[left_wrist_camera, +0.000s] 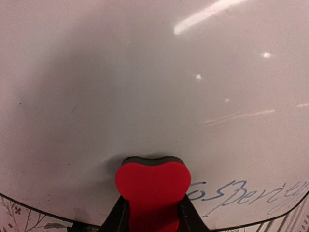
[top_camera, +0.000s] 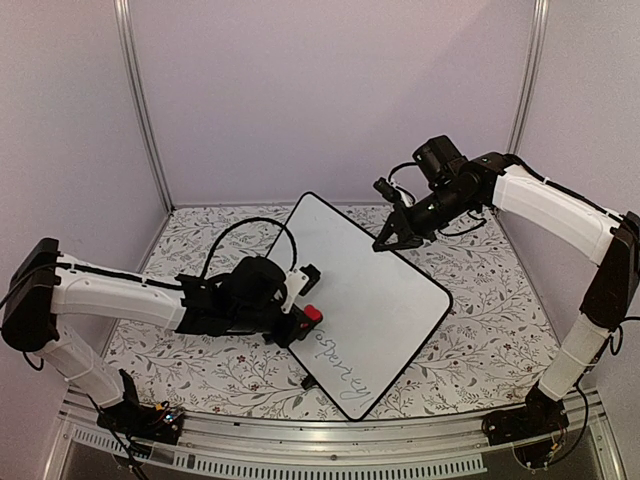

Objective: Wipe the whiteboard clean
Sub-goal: Erase the center of the whiteboard.

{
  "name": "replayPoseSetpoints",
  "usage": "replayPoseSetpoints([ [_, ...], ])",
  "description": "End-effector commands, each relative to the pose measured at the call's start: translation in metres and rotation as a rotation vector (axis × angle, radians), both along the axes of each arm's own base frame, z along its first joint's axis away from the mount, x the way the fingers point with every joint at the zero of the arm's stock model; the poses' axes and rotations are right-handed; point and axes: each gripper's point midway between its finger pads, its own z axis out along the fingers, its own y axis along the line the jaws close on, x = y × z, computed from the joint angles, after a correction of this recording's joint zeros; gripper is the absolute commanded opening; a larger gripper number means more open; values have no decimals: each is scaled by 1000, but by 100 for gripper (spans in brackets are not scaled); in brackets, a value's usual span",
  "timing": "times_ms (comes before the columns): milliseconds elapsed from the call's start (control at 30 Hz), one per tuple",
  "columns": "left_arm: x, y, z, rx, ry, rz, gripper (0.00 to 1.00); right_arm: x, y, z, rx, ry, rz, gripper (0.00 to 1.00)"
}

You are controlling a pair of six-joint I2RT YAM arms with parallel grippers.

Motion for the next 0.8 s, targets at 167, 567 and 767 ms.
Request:
replayPoseSetpoints([
  [167, -20, 17, -49, 68, 99, 3, 0, -22, 11, -16, -18, 35, 103, 0],
  [567, -39, 34, -67, 87, 158, 3, 0, -21, 11, -17, -19, 39, 103, 0],
  [767, -48, 42, -73, 97, 182, -2, 0, -21, 11, -16, -19, 35, 103, 0],
])
